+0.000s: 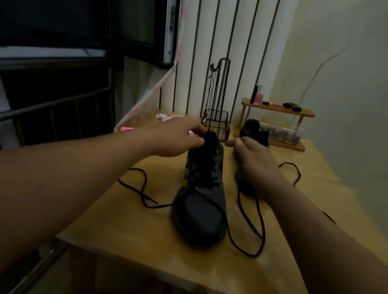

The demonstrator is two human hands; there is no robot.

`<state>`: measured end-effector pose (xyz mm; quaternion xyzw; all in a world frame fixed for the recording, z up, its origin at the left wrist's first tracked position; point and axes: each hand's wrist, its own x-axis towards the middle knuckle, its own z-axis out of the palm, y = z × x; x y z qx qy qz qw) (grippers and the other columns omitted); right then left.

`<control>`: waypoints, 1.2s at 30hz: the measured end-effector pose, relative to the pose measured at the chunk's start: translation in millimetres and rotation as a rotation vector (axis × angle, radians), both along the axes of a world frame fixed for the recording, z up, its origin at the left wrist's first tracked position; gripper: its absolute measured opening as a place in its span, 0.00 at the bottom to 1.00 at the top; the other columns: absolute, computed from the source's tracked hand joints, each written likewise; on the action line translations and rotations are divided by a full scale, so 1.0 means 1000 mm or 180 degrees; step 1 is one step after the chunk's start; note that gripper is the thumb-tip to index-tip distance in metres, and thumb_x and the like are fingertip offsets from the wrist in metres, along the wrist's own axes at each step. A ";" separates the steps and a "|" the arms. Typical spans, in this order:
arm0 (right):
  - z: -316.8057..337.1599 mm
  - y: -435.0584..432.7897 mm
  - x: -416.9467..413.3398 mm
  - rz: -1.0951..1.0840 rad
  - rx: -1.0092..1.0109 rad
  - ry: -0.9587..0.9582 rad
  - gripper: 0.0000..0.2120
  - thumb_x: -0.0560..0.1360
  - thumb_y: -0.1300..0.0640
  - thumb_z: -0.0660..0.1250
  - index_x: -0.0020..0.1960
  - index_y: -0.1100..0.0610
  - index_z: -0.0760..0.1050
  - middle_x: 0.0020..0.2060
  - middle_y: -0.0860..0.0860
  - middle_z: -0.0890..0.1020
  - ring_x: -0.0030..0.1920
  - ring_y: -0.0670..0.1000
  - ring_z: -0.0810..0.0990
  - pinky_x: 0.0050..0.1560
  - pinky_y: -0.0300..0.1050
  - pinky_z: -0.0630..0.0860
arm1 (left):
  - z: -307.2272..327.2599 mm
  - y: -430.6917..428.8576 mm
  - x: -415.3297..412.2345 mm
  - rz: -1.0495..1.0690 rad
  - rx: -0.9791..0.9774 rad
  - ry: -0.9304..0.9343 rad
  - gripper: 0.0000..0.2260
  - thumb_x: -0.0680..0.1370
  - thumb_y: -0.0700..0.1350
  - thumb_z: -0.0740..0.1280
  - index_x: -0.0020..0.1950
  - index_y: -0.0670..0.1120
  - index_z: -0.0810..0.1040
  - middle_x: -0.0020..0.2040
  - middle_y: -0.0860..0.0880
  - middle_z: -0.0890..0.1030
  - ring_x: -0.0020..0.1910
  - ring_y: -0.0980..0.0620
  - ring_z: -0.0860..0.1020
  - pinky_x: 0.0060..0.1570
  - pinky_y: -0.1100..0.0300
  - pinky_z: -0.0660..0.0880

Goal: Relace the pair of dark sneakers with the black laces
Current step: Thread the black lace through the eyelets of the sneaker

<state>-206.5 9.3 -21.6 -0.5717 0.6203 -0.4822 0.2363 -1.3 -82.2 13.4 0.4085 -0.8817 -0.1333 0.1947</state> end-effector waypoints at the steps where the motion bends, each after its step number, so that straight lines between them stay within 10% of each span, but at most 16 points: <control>1: -0.003 -0.007 0.003 0.0096 -0.0059 0.0051 0.16 0.87 0.47 0.55 0.64 0.50 0.79 0.43 0.47 0.79 0.40 0.46 0.75 0.40 0.42 0.69 | 0.003 -0.004 -0.005 -0.0084 0.0037 -0.0315 0.18 0.84 0.57 0.63 0.72 0.55 0.77 0.66 0.54 0.77 0.64 0.53 0.75 0.63 0.53 0.72; 11: -0.036 -0.053 0.008 0.0062 -0.0449 0.0129 0.13 0.87 0.49 0.57 0.54 0.52 0.78 0.43 0.48 0.82 0.42 0.42 0.80 0.40 0.45 0.75 | 0.022 -0.051 -0.035 -0.0495 0.0420 -0.1584 0.15 0.81 0.60 0.68 0.63 0.54 0.78 0.59 0.51 0.78 0.57 0.52 0.77 0.62 0.48 0.76; 23: -0.048 -0.056 0.005 0.0132 -0.0679 -0.0041 0.14 0.87 0.48 0.57 0.56 0.54 0.77 0.48 0.49 0.83 0.50 0.49 0.83 0.48 0.47 0.80 | -0.059 -0.044 -0.027 -0.1018 0.1380 0.2385 0.05 0.85 0.42 0.65 0.49 0.45 0.76 0.40 0.57 0.81 0.43 0.61 0.80 0.43 0.68 0.75; 30: -0.039 -0.031 0.006 0.0339 -0.0703 0.0156 0.14 0.88 0.52 0.55 0.67 0.43 0.76 0.40 0.31 0.81 0.43 0.33 0.79 0.43 0.29 0.73 | -0.056 -0.052 -0.027 -0.1163 0.1474 0.2157 0.05 0.84 0.44 0.66 0.54 0.42 0.77 0.48 0.46 0.82 0.49 0.52 0.83 0.49 0.60 0.80; 36: -0.023 -0.017 0.005 0.0292 -0.1068 0.0258 0.13 0.87 0.56 0.58 0.67 0.49 0.78 0.50 0.46 0.85 0.39 0.35 0.79 0.39 0.27 0.72 | -0.051 -0.052 -0.029 -0.1061 0.1083 0.1683 0.05 0.84 0.46 0.67 0.53 0.45 0.79 0.45 0.48 0.83 0.44 0.53 0.82 0.45 0.57 0.79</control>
